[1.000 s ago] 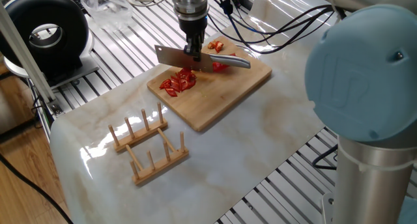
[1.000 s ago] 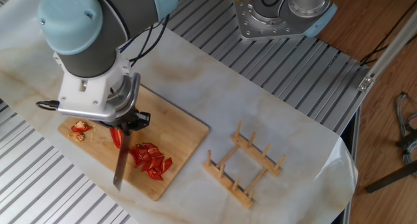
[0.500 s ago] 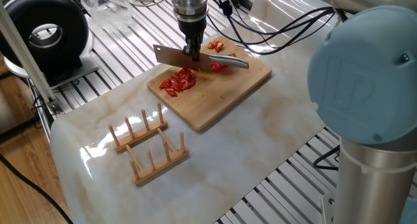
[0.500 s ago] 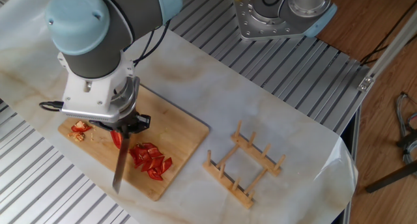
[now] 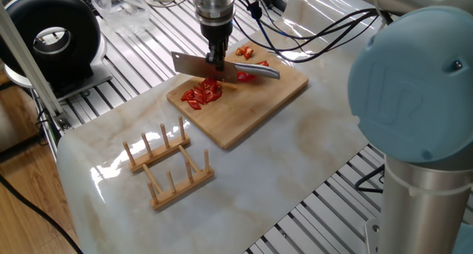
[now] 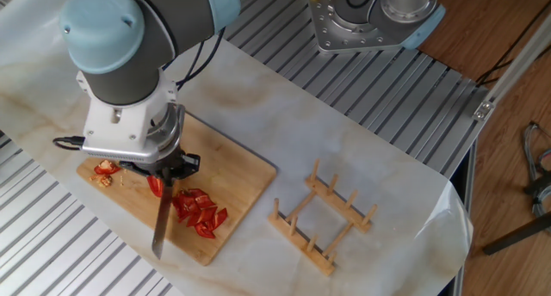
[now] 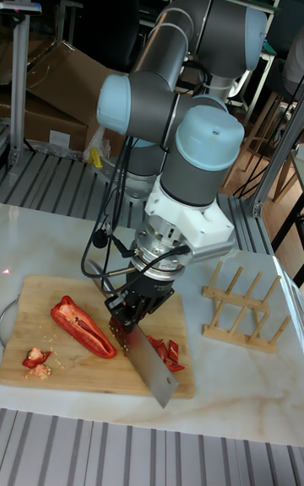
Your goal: Chop the chili peppers
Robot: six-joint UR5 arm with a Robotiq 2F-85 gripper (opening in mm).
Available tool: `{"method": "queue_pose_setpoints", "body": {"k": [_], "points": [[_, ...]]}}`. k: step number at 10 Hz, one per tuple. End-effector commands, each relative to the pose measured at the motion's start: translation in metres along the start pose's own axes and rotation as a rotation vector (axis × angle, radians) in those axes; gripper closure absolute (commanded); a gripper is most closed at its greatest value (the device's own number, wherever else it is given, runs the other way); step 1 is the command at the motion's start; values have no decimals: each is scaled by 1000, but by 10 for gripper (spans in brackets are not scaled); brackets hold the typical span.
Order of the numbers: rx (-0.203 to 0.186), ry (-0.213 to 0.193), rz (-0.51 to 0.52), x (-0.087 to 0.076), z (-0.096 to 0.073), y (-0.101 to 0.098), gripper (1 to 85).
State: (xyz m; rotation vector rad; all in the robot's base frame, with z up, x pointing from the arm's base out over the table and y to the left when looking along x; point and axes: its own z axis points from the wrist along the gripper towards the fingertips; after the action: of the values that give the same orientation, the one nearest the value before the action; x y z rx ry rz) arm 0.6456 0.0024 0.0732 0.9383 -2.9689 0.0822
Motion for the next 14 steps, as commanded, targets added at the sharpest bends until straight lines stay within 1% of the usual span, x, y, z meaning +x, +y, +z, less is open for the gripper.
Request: {"method": "queue_pose_setpoints", "body": {"k": [1,2,3,5,9,14], "points": [[-7,9,-9,-1,3,8,843],[-2,4,-11,-2,5,9,843],[-6,4,-20,-2,4,10,843],[-7,3,-45,3,0,13,843],[-38,-9,-76,6,-4,25,843],[-46,6,-96,12,-2,39,843]]}}
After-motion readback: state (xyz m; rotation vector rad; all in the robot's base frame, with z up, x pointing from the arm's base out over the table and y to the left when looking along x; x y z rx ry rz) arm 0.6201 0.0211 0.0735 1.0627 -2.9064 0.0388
